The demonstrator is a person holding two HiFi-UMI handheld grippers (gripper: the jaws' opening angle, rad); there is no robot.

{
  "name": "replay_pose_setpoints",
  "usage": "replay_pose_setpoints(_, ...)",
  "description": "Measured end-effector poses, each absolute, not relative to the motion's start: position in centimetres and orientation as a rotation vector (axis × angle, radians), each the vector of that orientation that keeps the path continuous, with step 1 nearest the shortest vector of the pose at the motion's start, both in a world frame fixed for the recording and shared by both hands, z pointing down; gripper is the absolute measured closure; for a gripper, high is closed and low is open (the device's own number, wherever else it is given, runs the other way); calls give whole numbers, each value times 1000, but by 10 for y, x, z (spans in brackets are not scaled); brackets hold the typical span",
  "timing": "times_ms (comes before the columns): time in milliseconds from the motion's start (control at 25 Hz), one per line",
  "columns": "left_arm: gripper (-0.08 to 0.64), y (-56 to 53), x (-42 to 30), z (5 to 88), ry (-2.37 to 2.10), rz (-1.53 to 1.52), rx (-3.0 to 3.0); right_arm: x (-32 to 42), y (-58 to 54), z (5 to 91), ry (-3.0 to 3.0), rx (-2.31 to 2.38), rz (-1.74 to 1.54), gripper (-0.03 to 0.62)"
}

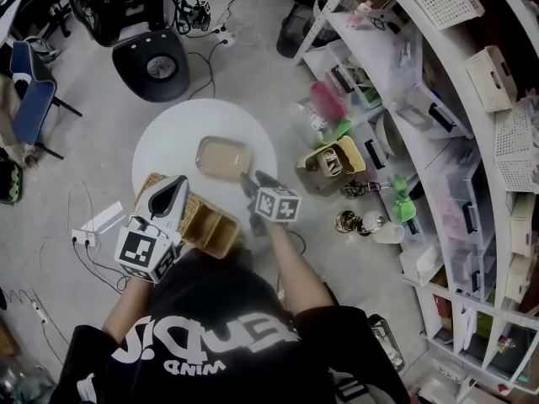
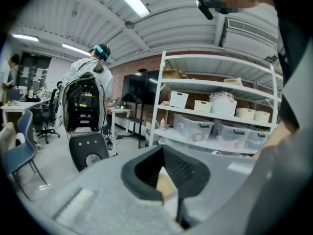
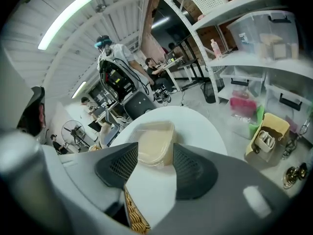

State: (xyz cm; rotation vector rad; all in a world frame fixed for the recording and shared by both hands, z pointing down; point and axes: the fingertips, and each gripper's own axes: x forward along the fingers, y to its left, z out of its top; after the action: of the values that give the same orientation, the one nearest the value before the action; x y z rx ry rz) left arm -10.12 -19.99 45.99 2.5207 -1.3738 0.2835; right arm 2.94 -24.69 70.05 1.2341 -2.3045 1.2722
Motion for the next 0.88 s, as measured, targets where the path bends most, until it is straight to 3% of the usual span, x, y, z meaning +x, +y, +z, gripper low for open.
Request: replay_pose_setpoints(880,558,-216,-112,474,-1355,336,2485,19,-261,740,-2187,1146,1557,410)
